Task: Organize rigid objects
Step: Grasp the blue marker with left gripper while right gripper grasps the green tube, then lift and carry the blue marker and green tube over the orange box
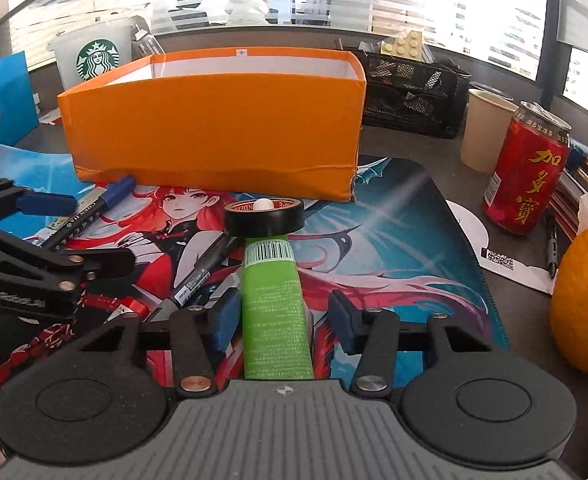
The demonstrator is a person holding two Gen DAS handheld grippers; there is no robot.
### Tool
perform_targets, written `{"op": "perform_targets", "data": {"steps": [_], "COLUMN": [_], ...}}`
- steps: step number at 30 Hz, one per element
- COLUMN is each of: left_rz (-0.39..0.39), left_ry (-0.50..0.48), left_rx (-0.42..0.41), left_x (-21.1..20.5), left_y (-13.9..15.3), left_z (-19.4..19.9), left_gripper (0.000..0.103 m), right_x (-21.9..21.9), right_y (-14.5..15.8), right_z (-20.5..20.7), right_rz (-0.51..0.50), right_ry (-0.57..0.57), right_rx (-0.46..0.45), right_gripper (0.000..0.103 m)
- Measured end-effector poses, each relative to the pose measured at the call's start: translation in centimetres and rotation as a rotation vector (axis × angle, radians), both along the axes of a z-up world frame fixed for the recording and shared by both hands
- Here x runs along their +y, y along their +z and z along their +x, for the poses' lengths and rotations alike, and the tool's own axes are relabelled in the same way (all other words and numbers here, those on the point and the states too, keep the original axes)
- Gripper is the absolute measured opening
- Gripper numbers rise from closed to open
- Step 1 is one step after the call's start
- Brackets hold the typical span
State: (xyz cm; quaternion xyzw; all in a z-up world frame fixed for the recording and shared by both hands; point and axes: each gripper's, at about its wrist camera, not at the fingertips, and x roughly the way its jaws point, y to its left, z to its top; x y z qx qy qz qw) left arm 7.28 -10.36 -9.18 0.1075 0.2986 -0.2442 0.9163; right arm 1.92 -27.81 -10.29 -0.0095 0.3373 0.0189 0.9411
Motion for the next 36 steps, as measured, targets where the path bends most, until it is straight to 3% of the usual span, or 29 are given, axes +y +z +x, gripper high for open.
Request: {"op": "perform_targets", "data": {"steps": [3, 5, 11, 13, 14, 21, 28, 30, 33, 36], "left_rz": [-0.016, -0.019, -0.023, -0.022, -0.020, -0.029, -0.048, -0.066, -0.100, -0.125], "left_ry": [-0.002, 0.022, 0.026, 0.034, 0.039, 0.042, 0.052, 0.057, 0.057, 0.052], "left_rx": [0.049, 0.035, 0.027, 0.022, 0.026, 0.079, 0.057, 0.047, 0.030, 0.013], "left_x": [-0.1, 0.1, -0.1, -0.2, -0.2, 1.3, 3.7, 4.5, 5.4, 6.1], "left_y": [-0.2, -0.1, -0.2, -0.1, 0.0, 0.6, 1.4, 1.9, 2.8, 3.9], "left_z": [0.8, 1.0, 1.3, 1.3, 1.3, 0.4, -1.2, -1.6, -2.2, -2.6], "left_gripper": [0.072, 0.060, 0.050, 0.014, 0.013, 0.013, 0.013, 0.013, 0.013, 0.013], "right_x": [-0.2, -0.3, -0.3, 0.0, 0.3, 2.5, 6.4, 6.8, 6.6, 5.7], "right_y": [-0.1, -0.2, -0.2, -0.1, -0.1, 0.6, -0.1, 0.3, 2.0, 4.5], "right_z": [0.0, 0.0, 0.1, 0.4, 0.5, -0.4, -3.6, -4.6, -5.2, -5.1], "right_rz": [-0.001, -0.001, 0.005, -0.003, -0.007, -0.218, -0.725, -0.825, -0.850, -0.722], "right_ry": [-0.004, -0.011, -0.011, -0.002, 0.008, 0.066, 0.223, 0.249, 0.241, 0.204], "right_rx": [-0.005, -0.010, -0.014, -0.018, -0.015, 0.025, 0.050, 0.038, 0.015, -0.031], "right_gripper": [0.050, 0.053, 0.050, 0.041, 0.032, 0.031, 0.031, 0.031, 0.031, 0.031]}}
